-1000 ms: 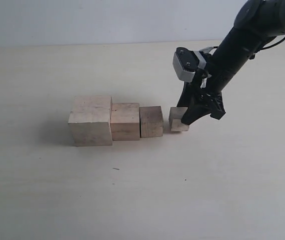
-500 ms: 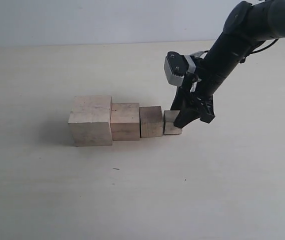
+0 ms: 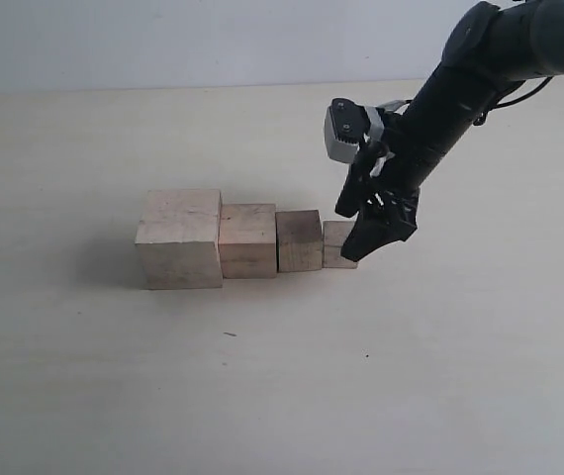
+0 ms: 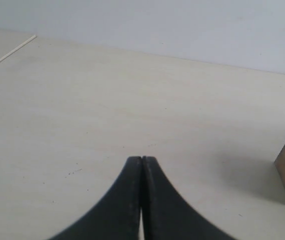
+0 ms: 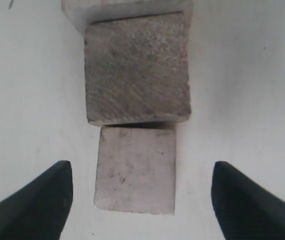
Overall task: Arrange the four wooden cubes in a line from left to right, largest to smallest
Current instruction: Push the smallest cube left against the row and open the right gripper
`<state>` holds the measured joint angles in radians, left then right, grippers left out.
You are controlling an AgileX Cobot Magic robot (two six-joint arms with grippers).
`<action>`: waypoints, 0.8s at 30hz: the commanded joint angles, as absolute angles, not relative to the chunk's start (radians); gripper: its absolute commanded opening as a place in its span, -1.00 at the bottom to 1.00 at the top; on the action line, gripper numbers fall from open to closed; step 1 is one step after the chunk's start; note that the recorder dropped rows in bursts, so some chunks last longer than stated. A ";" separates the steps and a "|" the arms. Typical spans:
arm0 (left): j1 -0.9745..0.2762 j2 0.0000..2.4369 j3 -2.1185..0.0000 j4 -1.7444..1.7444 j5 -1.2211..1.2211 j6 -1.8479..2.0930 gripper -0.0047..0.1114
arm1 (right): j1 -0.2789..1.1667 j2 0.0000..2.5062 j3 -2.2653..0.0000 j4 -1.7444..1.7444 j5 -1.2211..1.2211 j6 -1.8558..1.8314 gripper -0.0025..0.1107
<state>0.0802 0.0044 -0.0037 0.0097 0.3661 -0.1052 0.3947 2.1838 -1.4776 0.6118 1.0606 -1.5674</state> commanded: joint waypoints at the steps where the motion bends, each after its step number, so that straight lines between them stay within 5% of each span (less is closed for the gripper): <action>1: 0.081 0.000 0.000 0.010 0.357 -0.109 -0.92 | 0.395 2.159 -1.482 0.560 1.053 -1.509 0.35; 24: 0.081 0.000 0.000 0.010 0.357 -0.109 -0.92 | 0.395 2.154 -1.482 0.362 0.888 -1.246 0.28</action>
<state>0.0802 0.0044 -0.0037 0.0097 0.3661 -0.1052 0.3947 2.1493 -1.4776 0.3440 0.9138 -1.2503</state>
